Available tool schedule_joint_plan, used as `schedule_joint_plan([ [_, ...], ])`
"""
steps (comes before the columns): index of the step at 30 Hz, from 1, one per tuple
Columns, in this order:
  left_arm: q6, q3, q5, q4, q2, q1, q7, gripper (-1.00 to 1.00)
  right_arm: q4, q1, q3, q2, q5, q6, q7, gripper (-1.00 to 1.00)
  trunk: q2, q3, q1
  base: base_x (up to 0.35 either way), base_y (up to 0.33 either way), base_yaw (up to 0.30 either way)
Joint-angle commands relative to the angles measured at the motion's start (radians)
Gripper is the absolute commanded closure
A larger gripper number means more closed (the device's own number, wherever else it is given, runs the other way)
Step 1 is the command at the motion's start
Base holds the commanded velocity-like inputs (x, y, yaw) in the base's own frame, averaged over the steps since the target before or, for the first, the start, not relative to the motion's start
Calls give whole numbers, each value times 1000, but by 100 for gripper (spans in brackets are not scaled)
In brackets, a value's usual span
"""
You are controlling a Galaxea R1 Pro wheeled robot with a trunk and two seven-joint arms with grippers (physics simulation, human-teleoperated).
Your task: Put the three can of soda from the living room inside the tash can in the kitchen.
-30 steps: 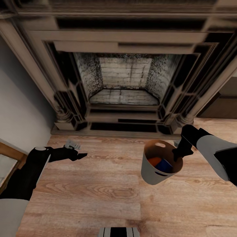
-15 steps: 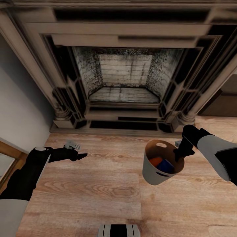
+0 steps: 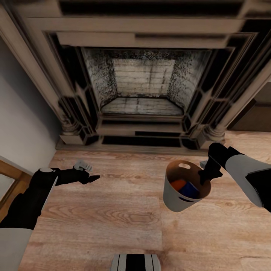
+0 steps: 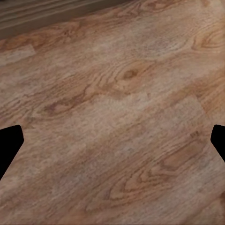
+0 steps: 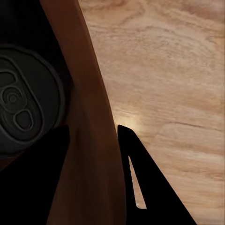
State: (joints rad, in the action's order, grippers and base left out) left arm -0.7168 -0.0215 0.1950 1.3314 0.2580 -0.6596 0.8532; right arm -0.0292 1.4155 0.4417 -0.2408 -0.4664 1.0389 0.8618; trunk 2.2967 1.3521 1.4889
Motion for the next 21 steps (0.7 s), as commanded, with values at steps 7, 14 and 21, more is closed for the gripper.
schedule_joint_plan([
  [7, -1, 0, 0, 0, 0, 0, 0, -100, 0, 0, -14, -1, 19, 8, -1, 100, 49, 22, 27, 0, 0, 0],
  [14, -1, 0, 0, 0, 0, 0, 1, -100, 0, 0, -13, -2, 18, 8, -1, 100, 77, 34, 42, 0, 0, 0],
  [21, -2, -1, 0, 0, 0, 0, 0, -100, 0, 0, -14, -2, 18, 8, -1, 100, 126, 56, 69, 0, 0, 0],
])
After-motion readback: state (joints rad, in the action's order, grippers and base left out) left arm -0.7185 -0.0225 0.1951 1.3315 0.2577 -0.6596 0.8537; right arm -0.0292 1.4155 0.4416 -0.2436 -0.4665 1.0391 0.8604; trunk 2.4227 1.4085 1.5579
